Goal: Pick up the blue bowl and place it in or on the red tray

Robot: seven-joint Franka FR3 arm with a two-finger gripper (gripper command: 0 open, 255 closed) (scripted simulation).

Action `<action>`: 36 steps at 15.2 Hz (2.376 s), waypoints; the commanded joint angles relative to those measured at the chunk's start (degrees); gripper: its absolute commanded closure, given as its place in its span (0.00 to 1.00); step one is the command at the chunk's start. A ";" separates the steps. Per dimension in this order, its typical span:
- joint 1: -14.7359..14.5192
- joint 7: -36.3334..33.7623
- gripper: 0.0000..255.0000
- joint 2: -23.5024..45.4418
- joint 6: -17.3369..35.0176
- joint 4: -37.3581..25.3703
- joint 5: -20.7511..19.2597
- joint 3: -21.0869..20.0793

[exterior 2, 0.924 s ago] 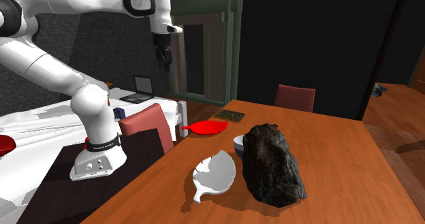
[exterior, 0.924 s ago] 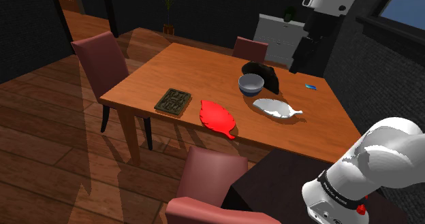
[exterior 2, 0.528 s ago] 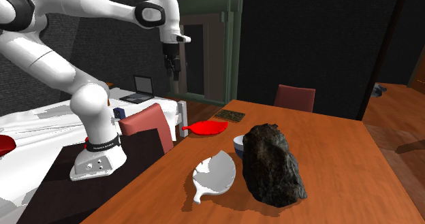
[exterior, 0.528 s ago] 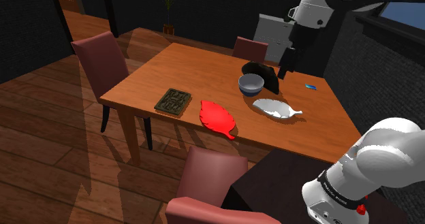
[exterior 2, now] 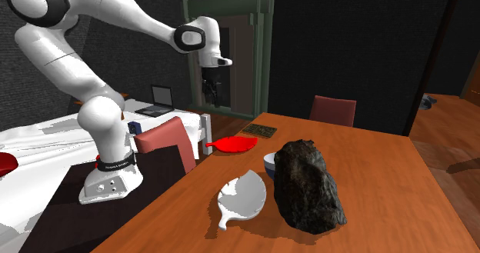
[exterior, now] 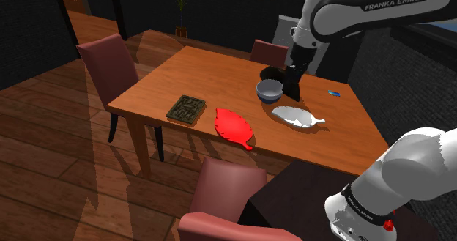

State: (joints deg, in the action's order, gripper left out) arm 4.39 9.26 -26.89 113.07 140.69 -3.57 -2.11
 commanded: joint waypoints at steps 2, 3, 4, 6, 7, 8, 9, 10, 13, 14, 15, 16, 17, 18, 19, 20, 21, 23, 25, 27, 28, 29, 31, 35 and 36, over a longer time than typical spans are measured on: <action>1.08 -0.43 0.00 5.98 5.53 -0.74 -2.52 -0.10; 1.47 -0.64 0.00 7.98 7.16 -1.19 -3.43 -0.10; 1.85 -0.89 0.00 10.02 8.74 -1.72 -4.38 -0.09; 2.61 -1.51 0.00 14.15 11.71 -3.02 -6.38 -0.04; 2.98 -1.89 0.00 16.24 13.09 -3.80 -7.43 0.01; 3.33 -2.30 0.00 18.35 14.40 -4.65 -8.52 0.08; 3.67 -2.74 0.00 20.46 15.64 -5.58 -9.64 0.16; 3.99 -3.22 0.00 22.58 16.80 -6.60 -10.78 0.27; 4.75 -4.75 0.00 28.96 19.83 -10.10 -14.27 0.79; 4.93 -5.28 0.00 31.09 20.68 -11.42 -15.43 1.05; 5.07 -5.80 0.00 33.21 21.46 -12.81 -16.58 1.33; 5.18 -6.30 0.00 35.33 22.18 -14.27 -17.69 1.64; 5.26 -6.78 0.00 37.44 22.82 -15.81 -18.76 1.98; 5.31 -7.23 0.00 39.55 23.39 -17.41 -19.79 2.35; 5.33 -7.64 0.00 41.66 23.90 -19.09 -20.77 2.74; 5.34 -8.02 0.00 43.77 24.35 -20.83 -21.68 3.15; 5.31 -8.34 0.00 45.87 24.75 -22.64 -22.53 3.58; 5.24 -8.85 0.00 50.08 25.36 -26.48 -24.01 4.46; 5.29 -9.10 0.00 52.24 26.08 -28.06 -24.66 4.94; 5.46 -9.31 0.00 53.41 27.15 -28.21 -25.01 5.21; 5.55 -9.42 0.00 54.00 27.68 -28.31 -25.18 5.34; 5.63 -9.53 0.00 54.60 28.20 -28.42 -25.35 5.47; 5.81 -9.74 0.00 55.82 29.23 -28.68 -25.68 5.74; 5.85 -9.80 0.00 56.18 29.53 -28.77 -25.77 5.82; 5.85 -9.80 0.00 56.18 29.53 -28.77 -25.77 5.82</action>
State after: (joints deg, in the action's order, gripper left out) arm 10.23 -0.53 29.25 142.56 111.95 -29.33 3.71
